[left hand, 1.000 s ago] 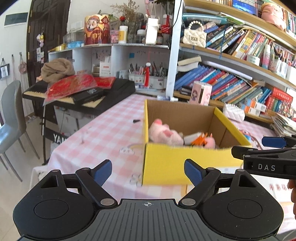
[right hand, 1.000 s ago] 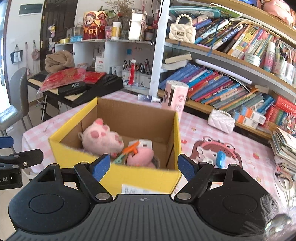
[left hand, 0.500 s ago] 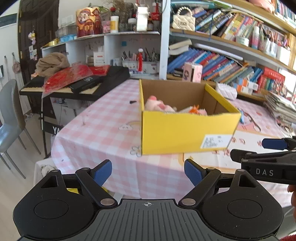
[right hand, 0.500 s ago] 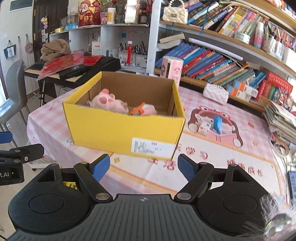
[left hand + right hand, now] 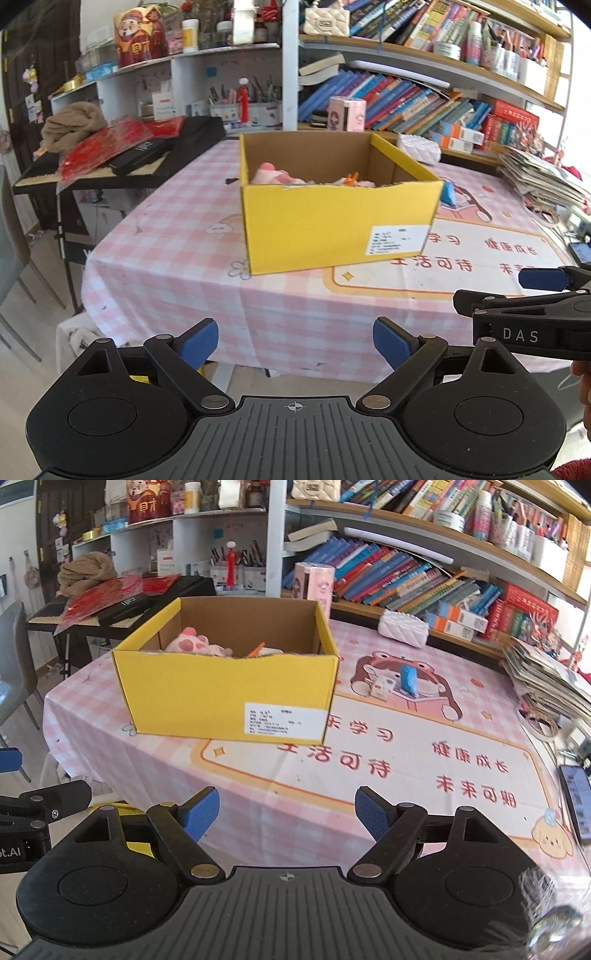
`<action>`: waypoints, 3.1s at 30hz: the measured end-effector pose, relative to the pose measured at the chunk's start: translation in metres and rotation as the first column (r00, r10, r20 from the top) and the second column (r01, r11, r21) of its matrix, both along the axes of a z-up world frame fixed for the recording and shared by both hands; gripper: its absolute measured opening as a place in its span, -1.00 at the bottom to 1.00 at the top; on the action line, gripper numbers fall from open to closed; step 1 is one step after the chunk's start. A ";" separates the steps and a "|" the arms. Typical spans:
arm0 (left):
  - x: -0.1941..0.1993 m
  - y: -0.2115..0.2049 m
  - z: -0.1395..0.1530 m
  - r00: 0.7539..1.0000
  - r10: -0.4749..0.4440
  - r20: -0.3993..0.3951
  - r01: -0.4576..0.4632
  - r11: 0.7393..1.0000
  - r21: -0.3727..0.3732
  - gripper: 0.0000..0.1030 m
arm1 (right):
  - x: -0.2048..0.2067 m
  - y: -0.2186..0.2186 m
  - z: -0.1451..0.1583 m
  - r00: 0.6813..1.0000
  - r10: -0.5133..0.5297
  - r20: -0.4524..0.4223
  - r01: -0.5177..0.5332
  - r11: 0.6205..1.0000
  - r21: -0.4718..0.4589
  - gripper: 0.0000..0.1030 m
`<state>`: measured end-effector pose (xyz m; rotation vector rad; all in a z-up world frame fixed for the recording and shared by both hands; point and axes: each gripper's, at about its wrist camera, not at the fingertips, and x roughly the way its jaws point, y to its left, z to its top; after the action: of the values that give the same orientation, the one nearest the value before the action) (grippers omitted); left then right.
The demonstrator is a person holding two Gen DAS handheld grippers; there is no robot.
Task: Organize objects
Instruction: 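Withdraw both grippers from the box back over the desk mat, then grasp the blue plastic-wrapped object with the right gripper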
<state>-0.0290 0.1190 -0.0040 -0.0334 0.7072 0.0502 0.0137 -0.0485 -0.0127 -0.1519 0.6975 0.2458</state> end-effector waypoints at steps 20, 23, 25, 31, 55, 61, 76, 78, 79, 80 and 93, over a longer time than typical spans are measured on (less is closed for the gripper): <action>0.025 -0.060 -0.001 0.976 -0.218 0.020 0.218 0.976 0.003 0.81 | -0.009 -0.068 -0.001 0.977 -0.212 0.001 0.212 0.977 -0.004 0.55; 0.030 -0.070 -0.001 0.969 -0.246 0.022 0.246 0.969 0.002 0.81 | -0.009 -0.081 -0.001 0.971 -0.241 0.001 0.241 0.970 -0.006 0.56; 0.034 -0.078 -0.001 0.964 -0.264 0.022 0.264 0.965 0.001 0.81 | -0.008 -0.088 0.000 0.967 -0.256 0.001 0.256 0.967 -0.008 0.56; 0.045 -0.096 0.001 0.953 -0.301 0.027 0.301 0.954 0.002 0.81 | -0.002 -0.106 0.001 0.955 -0.297 -0.002 0.297 0.955 -0.005 0.56; 0.117 -0.153 -0.005 0.959 -0.283 -0.001 0.283 0.959 0.002 0.81 | 0.076 -0.158 -0.008 0.965 -0.258 -0.038 0.258 0.966 -0.012 0.53; 0.140 -0.174 -0.006 0.966 -0.257 -0.002 0.257 0.966 0.000 0.81 | 0.103 -0.178 -0.006 0.972 -0.229 -0.041 0.229 0.973 -0.012 0.51; 0.185 -0.218 -0.001 0.987 -0.157 0.013 0.157 0.987 0.026 0.77 | 0.169 -0.222 -0.004 0.991 -0.125 -0.055 0.126 0.992 0.015 0.36; 0.191 -0.223 -0.001 0.990 -0.142 0.013 0.141 0.989 0.033 0.77 | 0.178 -0.227 -0.003 0.992 -0.111 -0.054 0.112 0.993 0.020 0.36; 0.194 -0.226 -0.001 0.991 -0.136 0.013 0.135 0.990 0.038 0.77 | 0.182 -0.229 -0.003 0.993 -0.105 -0.052 0.106 0.994 0.023 0.36; 0.196 -0.228 -0.001 0.991 -0.132 0.013 0.131 0.990 0.043 0.77 | 0.187 -0.232 -0.003 0.994 -0.097 -0.049 0.098 0.995 0.026 0.36; 0.235 -0.249 -0.013 0.997 -0.081 -0.010 0.082 0.992 0.100 0.65 | 0.238 -0.239 -0.007 1.000 0.000 -0.028 0.002 0.999 0.049 0.19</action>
<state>0.2064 -0.1304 -0.0166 0.0915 0.7104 0.0075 0.2519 -0.2871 -0.0201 -0.1011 0.7188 0.2646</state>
